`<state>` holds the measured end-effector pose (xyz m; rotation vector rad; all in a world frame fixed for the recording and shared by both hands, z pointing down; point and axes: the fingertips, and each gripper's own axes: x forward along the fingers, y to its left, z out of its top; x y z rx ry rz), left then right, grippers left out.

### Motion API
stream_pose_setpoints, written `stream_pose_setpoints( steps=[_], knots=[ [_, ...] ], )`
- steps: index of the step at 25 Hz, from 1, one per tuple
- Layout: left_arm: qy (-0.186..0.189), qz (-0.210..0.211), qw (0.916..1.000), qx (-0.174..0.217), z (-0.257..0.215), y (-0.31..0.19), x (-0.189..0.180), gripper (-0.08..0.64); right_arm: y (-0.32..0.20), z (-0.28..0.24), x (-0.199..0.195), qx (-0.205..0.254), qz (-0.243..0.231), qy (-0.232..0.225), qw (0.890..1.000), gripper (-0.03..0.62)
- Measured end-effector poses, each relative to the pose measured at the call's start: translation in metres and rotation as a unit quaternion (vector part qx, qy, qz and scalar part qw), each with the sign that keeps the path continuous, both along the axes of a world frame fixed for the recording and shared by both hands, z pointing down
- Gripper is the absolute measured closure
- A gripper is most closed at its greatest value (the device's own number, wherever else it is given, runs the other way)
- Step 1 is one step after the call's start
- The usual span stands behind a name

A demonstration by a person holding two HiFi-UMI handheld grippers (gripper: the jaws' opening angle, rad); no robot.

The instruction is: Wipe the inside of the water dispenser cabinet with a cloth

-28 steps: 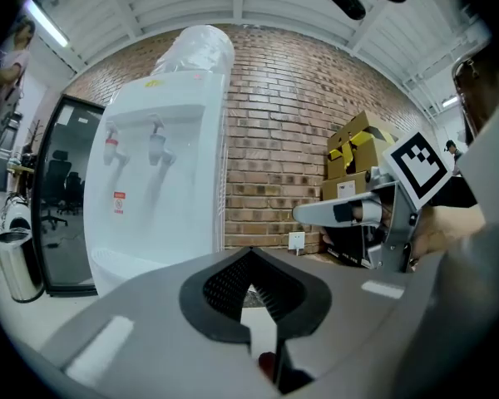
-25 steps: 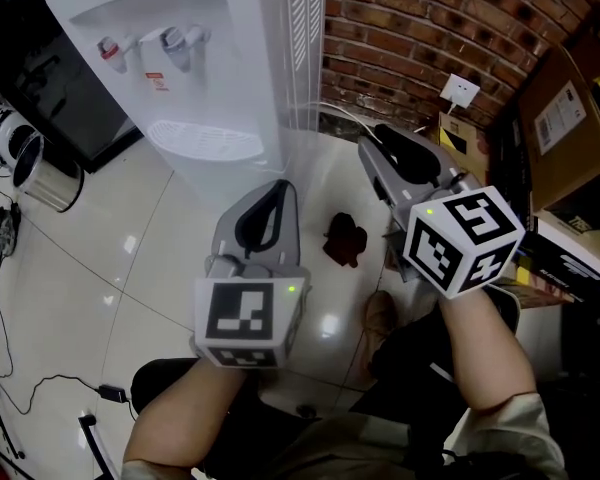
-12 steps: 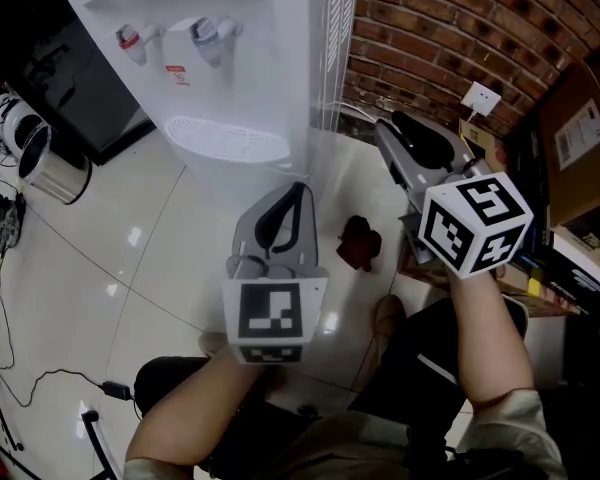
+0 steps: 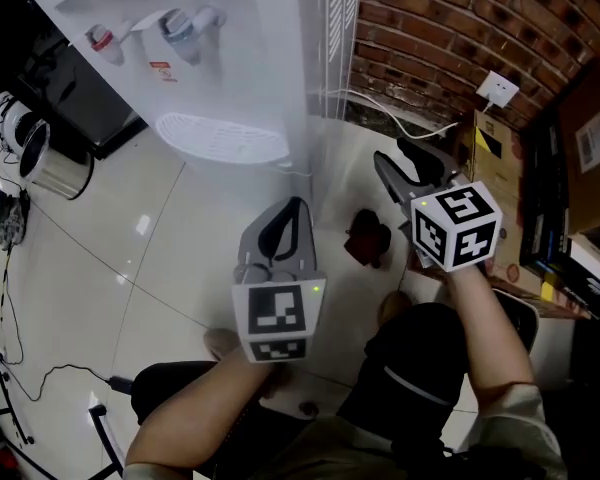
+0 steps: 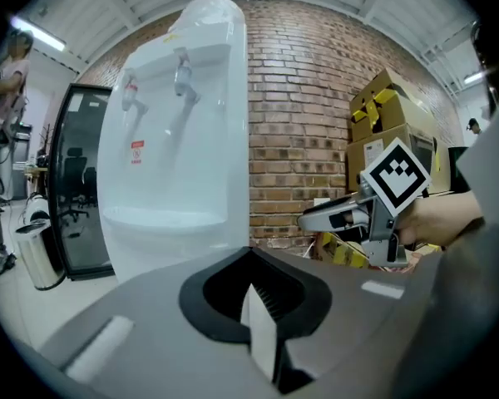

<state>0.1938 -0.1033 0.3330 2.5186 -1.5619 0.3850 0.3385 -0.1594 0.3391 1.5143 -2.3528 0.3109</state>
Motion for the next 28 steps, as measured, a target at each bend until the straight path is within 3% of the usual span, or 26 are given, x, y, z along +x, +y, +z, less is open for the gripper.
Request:
stream_pose_setpoints(
  steps=[5,12,19,28],
  knots=[
    [-0.029,0.011,0.9991,-0.030,0.028,0.003,0.012,0.560,-0.005,0.061,0.010,-0.044,0.005,0.008,0.999,0.382],
    [-0.035,0.017,0.9972,-0.064,0.052,0.005,0.020,0.526,-0.002,0.174,0.009,-0.135,0.005,0.021,0.991,0.348],
    [-0.036,0.012,0.9956,-0.086,0.063,0.007,0.018,0.530,0.010,0.276,0.019,-0.221,0.007,0.047,0.974,0.315],
    [-0.027,0.004,0.9951,-0.095,0.065,0.009,0.013,0.558,0.038,0.360,0.014,-0.309,-0.021,0.091,0.946,0.259]
  ],
)
